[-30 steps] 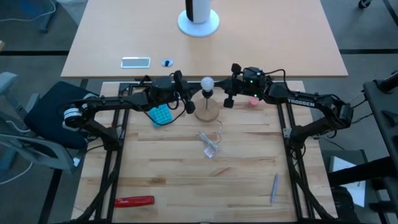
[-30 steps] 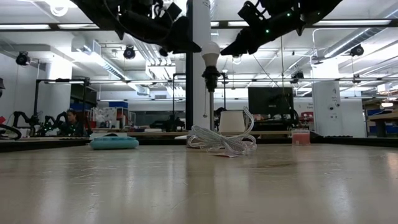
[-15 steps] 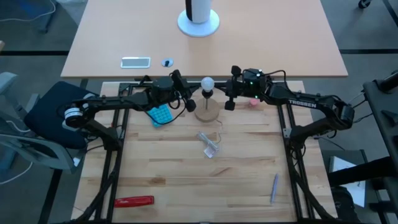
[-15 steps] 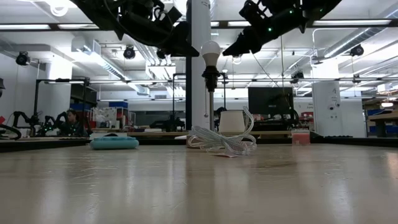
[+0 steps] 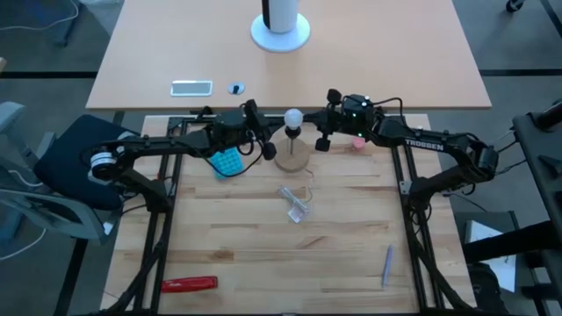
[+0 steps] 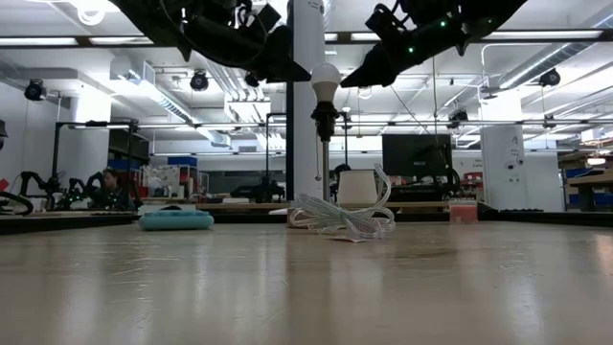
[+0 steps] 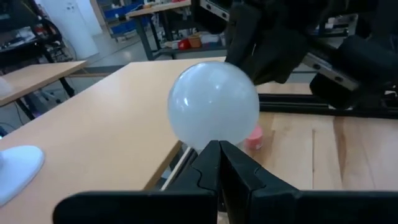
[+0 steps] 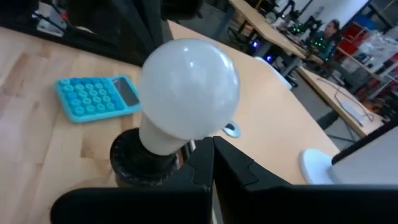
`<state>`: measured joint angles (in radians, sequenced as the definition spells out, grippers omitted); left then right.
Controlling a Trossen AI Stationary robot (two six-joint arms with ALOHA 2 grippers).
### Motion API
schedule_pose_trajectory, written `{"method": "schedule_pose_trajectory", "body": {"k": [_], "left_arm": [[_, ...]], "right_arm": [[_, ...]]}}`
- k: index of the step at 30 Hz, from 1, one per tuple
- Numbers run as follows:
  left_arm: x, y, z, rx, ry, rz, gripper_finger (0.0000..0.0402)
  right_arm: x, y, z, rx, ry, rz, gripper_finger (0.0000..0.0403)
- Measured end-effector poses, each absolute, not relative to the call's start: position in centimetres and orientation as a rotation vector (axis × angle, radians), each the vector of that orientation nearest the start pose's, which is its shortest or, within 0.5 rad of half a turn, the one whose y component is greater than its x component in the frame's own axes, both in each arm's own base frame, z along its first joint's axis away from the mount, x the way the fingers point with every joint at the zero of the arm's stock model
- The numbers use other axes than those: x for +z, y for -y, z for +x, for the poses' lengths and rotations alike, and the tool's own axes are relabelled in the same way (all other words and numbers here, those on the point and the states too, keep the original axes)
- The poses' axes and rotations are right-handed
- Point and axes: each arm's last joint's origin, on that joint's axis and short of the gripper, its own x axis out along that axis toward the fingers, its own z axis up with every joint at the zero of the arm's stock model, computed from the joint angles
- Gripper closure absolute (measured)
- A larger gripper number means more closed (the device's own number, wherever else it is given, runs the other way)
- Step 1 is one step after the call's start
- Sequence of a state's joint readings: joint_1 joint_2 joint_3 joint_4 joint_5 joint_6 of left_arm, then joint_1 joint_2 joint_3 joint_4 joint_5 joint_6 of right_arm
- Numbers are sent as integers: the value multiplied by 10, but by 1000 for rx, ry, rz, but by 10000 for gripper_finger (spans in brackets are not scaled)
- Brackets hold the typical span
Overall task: Screw lightbulb
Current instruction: Insert the light bulb into the desk lamp
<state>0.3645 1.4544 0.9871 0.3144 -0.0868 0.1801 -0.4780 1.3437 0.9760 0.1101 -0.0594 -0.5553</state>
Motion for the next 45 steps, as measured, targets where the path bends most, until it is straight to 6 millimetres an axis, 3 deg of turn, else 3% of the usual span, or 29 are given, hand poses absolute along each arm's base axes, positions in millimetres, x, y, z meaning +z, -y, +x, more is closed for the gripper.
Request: {"method": "schedule_pose_trajectory", "body": {"k": [15, 22, 29, 38, 45], "left_arm": [[291, -124, 308, 529, -206, 157, 401], [292, -122, 304, 532, -239, 122, 401], [296, -118, 304, 413, -206, 121, 401], [295, -121, 307, 424, -181, 149, 401], [295, -124, 306, 533, -195, 155, 401]], "right_arm": [[302, 128, 273, -219, -353, -455, 403], [304, 130, 269, -291, -387, -464, 403], [303, 137, 271, -331, -374, -481, 403], [302, 136, 273, -281, -351, -476, 403], [300, 129, 274, -234, -377, -471, 403]]}}
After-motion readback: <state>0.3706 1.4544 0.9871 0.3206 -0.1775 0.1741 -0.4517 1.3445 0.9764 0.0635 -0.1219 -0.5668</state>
